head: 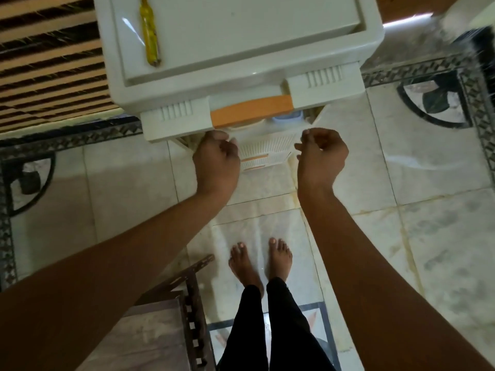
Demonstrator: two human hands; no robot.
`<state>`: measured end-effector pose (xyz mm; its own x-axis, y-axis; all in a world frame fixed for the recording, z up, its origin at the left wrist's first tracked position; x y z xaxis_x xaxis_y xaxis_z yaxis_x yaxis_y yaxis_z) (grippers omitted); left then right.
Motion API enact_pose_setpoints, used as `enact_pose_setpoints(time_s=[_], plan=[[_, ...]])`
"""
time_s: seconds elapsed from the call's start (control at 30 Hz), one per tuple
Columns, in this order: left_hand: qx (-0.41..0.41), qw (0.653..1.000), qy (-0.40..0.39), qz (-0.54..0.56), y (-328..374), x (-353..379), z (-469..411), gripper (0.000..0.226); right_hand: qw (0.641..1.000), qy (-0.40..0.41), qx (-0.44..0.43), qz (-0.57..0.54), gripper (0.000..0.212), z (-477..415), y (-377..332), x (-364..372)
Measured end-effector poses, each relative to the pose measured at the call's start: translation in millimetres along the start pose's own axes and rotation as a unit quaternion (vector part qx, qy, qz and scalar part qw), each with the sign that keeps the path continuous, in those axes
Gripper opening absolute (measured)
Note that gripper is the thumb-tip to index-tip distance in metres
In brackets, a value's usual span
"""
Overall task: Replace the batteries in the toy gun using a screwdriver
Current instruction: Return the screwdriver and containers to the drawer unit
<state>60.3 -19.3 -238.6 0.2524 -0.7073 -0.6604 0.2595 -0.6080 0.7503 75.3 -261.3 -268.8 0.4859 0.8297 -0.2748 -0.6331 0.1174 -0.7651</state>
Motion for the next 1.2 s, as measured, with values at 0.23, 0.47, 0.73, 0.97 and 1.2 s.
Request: enact_pose_setpoints(time_s=[0.23, 0.47, 0.73, 0.97, 1.2], plan=[[0.284, 0.955, -0.065, 0.058, 92, -55, 62, 0.009, 0.962, -0.067, -0.253, 0.08, 0.004, 91, -72, -28], [0.38, 0.921, 0.072, -0.034, 149, -119, 16, 0.012, 0.844, -0.025, -0.516, 0.147, 0.015, 131, -143, -9], [0.138, 0.975, 0.136, -0.107, 105, -148, -76, 0.033, 0.793, -0.034, -0.555, 0.249, 0.033, 107, -150, 28], [0.088, 0.991, 0.065, -0.081, 110, -147, -79, 0.013, 0.789, -0.046, -0.561, 0.248, 0.041, 106, -136, 31], [0.288, 0.957, 0.03, -0.006, 118, -146, 38, 0.006, 0.789, -0.04, -0.564, 0.242, 0.043, 109, -136, 30]])
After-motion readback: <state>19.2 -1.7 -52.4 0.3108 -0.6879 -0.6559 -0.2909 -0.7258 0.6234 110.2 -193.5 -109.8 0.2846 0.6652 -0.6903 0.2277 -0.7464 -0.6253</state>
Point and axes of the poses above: each hand's wrist, its own z-axis away from the middle knuckle, its own x-axis out of the palm, y = z × x, the point moved 8 cm from there along -z, towards the middle knuckle, and after that the axes turned 14 degrees about x, right-handed, at the moved point
